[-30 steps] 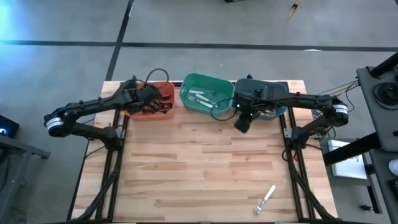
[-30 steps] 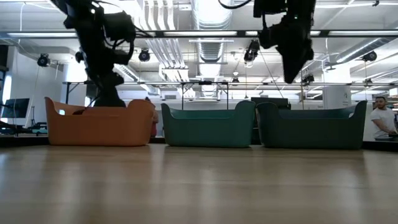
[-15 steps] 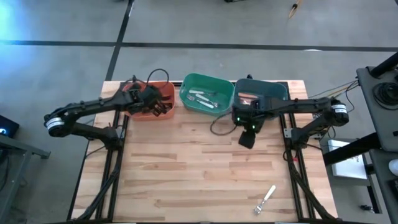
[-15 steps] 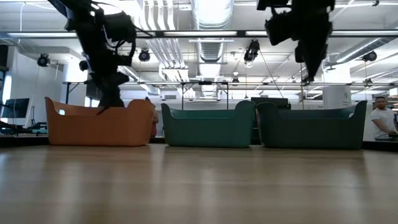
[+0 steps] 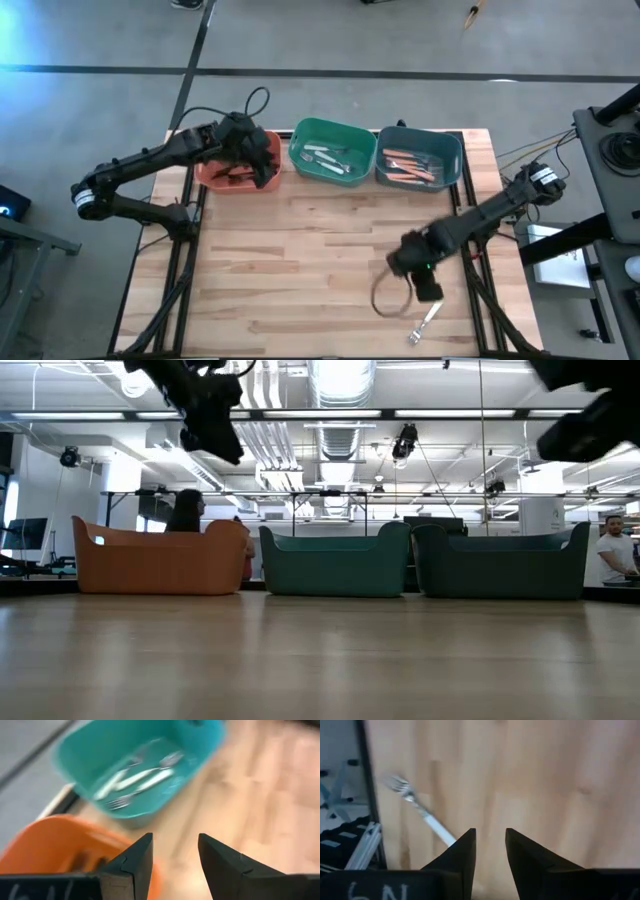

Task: Sort silverware by color (type)
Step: Put the white fork into the green bin

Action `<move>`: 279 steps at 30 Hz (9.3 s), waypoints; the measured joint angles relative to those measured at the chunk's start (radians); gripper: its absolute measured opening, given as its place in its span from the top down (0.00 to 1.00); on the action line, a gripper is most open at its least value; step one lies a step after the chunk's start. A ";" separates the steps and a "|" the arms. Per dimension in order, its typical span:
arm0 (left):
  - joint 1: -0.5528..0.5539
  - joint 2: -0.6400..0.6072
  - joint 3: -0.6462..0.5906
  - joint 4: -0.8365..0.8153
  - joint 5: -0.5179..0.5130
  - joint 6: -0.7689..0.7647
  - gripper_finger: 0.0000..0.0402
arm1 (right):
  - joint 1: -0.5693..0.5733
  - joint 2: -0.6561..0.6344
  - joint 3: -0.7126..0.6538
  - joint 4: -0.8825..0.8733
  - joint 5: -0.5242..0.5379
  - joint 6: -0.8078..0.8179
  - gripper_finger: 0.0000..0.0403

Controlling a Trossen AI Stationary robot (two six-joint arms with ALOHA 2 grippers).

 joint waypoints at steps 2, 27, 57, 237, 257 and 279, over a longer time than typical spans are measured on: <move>-0.006 0.000 0.015 -0.004 0.068 -0.001 0.65 | 0.065 0.000 -0.036 0.091 -0.004 0.030 0.77; -0.195 -0.007 0.036 0.160 0.091 -0.264 0.65 | 0.357 0.006 -0.313 0.422 -0.018 -0.101 0.71; -0.361 -0.011 0.036 0.184 -0.033 -0.439 0.65 | 0.484 0.062 -0.454 0.822 -0.070 -0.186 0.71; -0.358 -0.355 0.036 -0.071 -0.134 -0.359 0.65 | -0.562 0.597 0.479 0.361 0.400 0.342 0.65; -0.360 -0.360 0.036 -0.073 -0.101 -0.366 0.65 | -0.573 0.694 0.476 0.358 0.480 0.317 0.66; -0.361 -0.372 0.036 -0.079 -0.100 -0.386 0.65 | -0.555 0.684 0.311 0.353 0.340 0.330 0.89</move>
